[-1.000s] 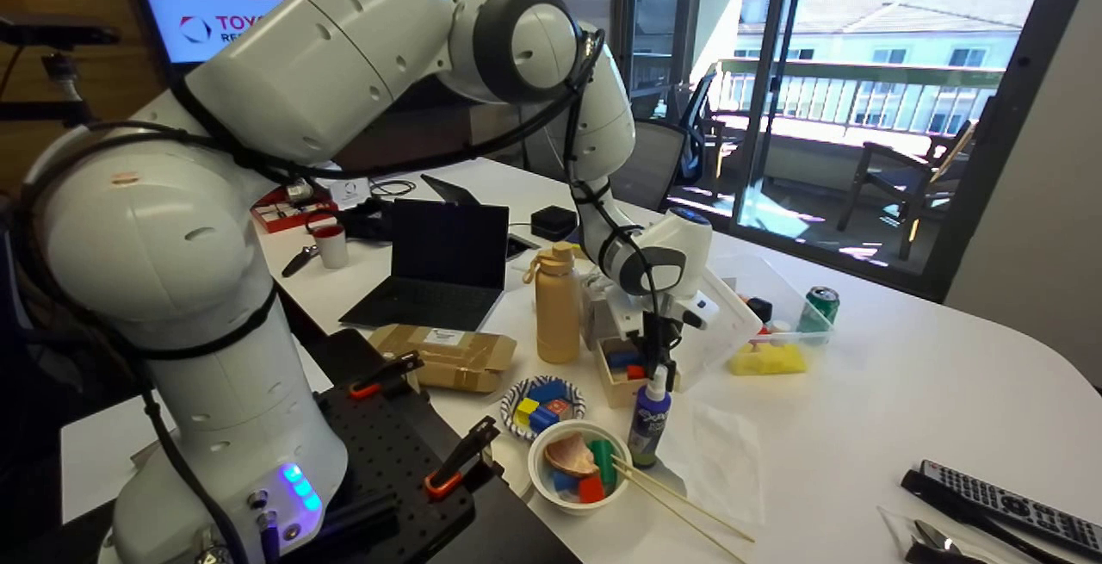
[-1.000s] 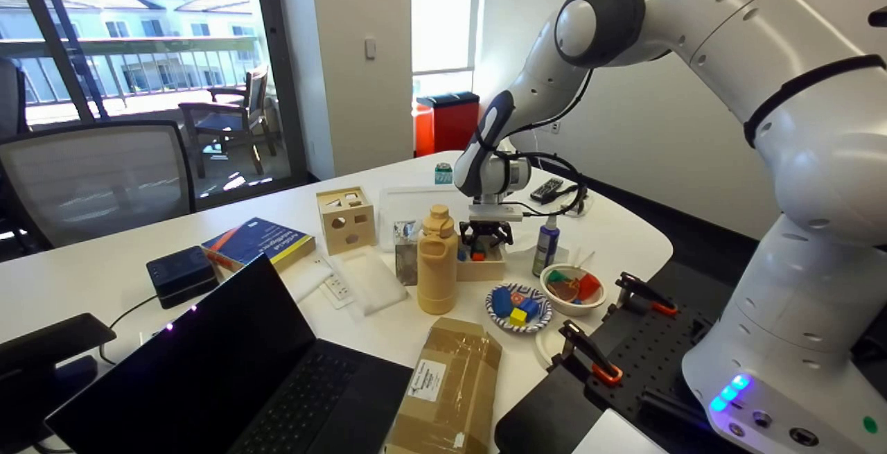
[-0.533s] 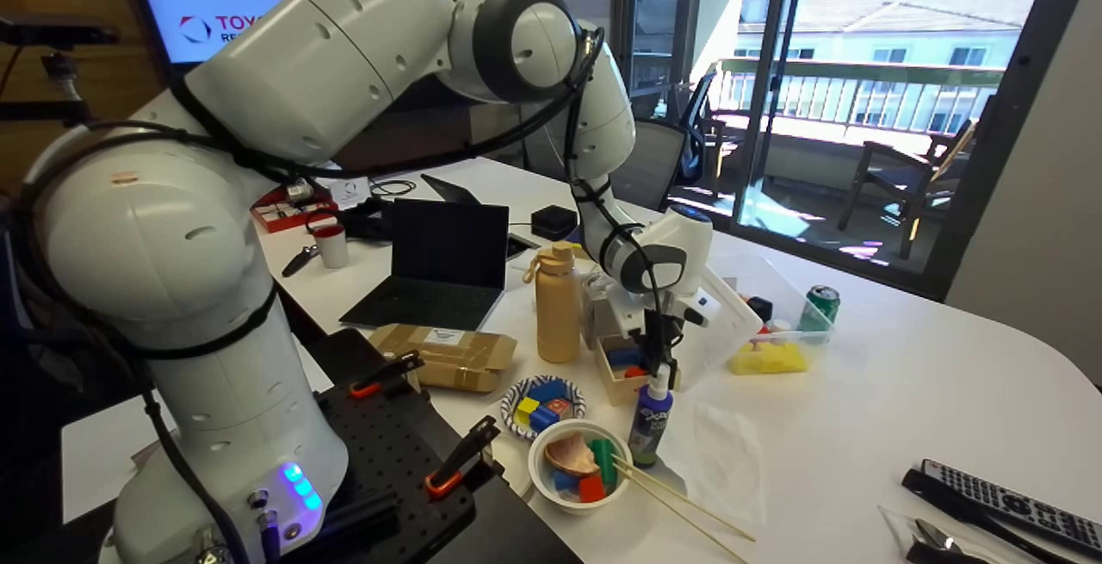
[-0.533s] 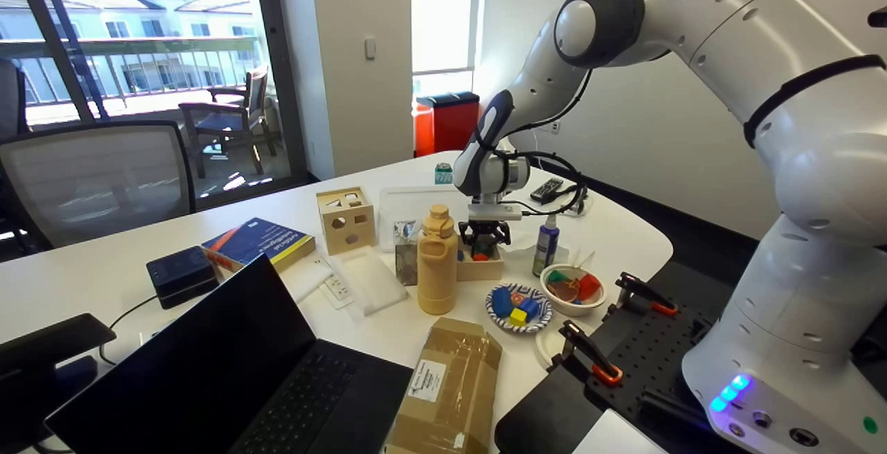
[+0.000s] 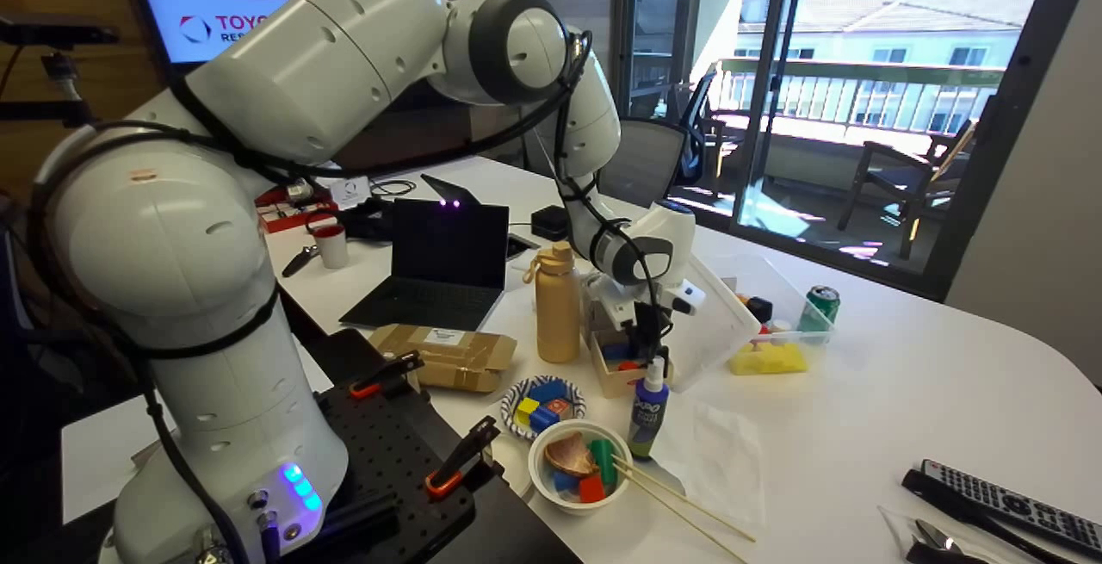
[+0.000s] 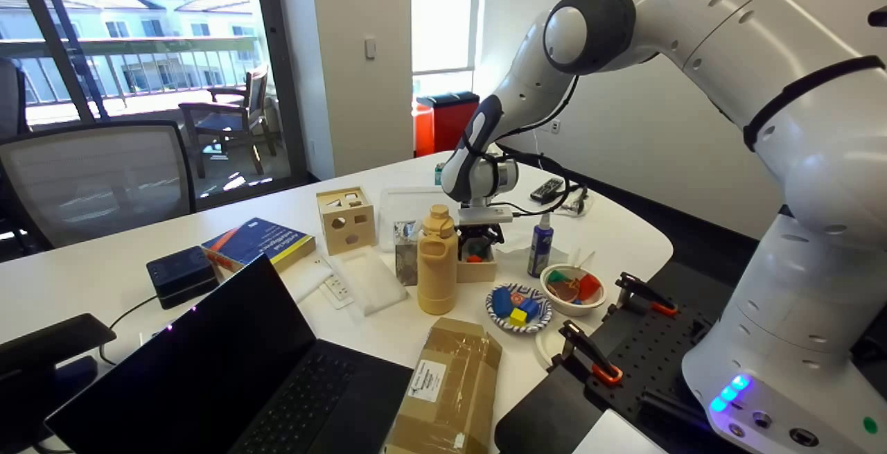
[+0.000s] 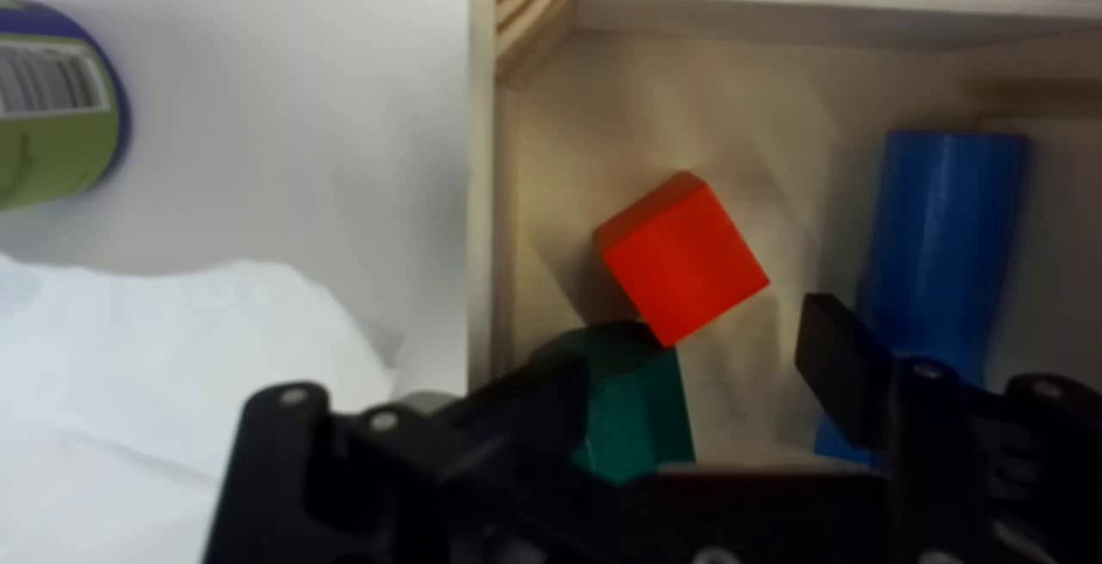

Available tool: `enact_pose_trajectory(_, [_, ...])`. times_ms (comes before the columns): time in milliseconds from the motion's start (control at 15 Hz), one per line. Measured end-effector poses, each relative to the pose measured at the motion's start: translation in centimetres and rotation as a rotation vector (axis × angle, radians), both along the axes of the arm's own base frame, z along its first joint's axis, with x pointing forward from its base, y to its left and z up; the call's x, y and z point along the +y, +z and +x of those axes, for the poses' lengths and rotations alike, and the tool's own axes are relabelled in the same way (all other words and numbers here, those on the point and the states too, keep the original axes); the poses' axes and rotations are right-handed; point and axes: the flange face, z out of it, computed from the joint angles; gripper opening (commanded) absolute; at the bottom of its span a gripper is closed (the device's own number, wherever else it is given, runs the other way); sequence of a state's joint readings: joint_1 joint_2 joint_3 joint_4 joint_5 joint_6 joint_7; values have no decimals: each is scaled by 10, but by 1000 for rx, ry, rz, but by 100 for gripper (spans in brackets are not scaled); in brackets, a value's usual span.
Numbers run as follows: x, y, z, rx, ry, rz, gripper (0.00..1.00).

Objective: Remove the green block from the wooden box and put it in the clear white bowl

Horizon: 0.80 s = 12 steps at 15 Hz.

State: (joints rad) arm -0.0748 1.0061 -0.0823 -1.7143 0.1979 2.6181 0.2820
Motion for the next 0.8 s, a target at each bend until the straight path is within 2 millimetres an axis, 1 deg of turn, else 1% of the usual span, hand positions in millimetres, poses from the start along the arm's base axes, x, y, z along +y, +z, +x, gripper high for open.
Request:
enact_pose_trajectory(67, [5, 1, 2, 8, 15, -7, 38])
enact_pose_trajectory(133, [10, 3, 5, 17, 31, -15, 33])
enact_pose_trajectory(200, [14, 5, 8, 28, 46, -23, 72])
enact_pose_trajectory(267, [17, 7, 10, 39, 55, -33, 67])
enact_pose_trajectory(333, [20, 10, 13, 51, 65, -40, 68])
enact_pose_trajectory(400, [22, 12, 16, 62, 76, -45, 73])
enact_pose_trajectory(600, [28, 21, 24, 100, 97, -70, 95])
enact_pose_trajectory(667, [30, 24, 27, 113, 100, -79, 99])
enact_pose_trajectory(800, [34, 29, 31, 136, 106, -91, 100])
